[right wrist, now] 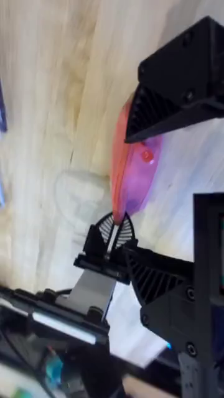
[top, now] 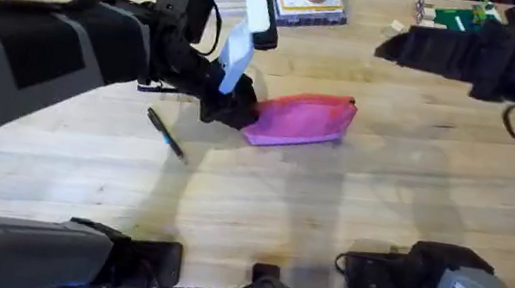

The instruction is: Unzip the bag, pick up the pens from the table one at a time and place them inside, then zip the bag closed.

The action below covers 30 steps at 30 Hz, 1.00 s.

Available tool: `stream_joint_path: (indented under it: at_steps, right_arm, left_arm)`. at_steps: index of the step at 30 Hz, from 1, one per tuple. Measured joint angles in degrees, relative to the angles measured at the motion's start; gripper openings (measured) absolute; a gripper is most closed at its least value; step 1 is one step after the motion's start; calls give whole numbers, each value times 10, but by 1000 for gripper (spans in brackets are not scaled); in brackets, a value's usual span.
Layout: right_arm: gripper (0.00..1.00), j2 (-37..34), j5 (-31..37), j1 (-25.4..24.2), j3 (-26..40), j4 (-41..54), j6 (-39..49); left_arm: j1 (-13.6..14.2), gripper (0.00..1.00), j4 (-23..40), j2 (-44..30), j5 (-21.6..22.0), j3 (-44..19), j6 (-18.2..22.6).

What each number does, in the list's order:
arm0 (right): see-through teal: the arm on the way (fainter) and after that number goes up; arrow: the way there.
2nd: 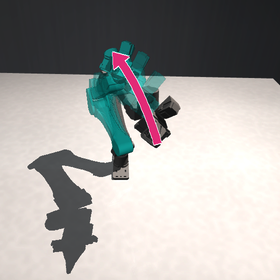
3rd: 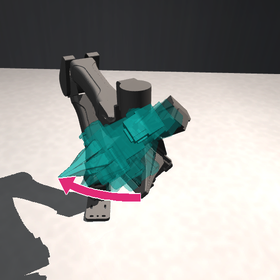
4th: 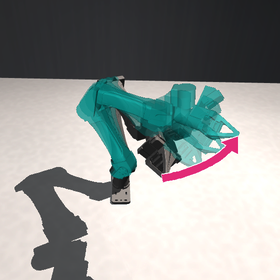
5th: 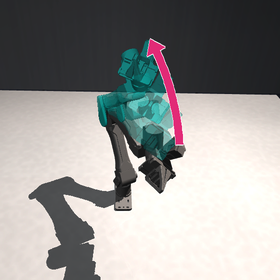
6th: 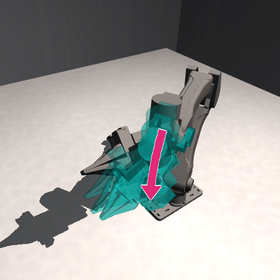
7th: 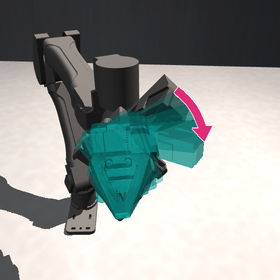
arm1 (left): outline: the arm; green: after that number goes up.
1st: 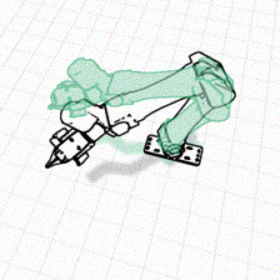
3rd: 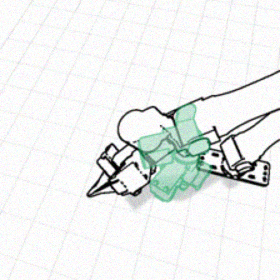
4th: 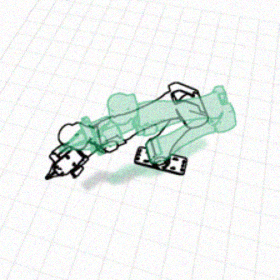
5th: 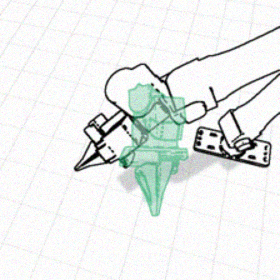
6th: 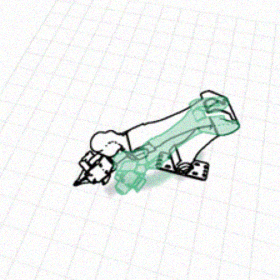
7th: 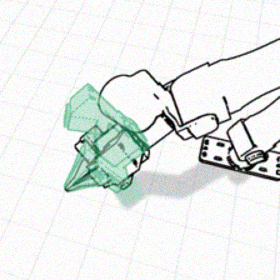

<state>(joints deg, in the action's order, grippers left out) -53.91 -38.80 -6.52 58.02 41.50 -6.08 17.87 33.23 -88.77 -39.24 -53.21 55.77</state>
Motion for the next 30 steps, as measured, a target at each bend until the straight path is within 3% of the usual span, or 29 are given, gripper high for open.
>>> stream_joint_path:
  at_steps: [5, 15, 24, 30]
  right_arm:
    - [997, 64, 75, 0, 0, 60, -23]
    - [997, 77, 112, 36, 0, 141, -39]
    - [998, 77, 203, 128, 0, 157, -61]
    - [998, 60, 274, 186, 0, 158, -131]
  left_arm:
    - [0, 99, 0, 0, 0, 0, 0]
    - [0, 100, 0, 0, 0, 0, 0]
    - [0, 100, 0, 0, 0, 0, 0]
    - [0, 100, 0, 0, 0, 0, 0]
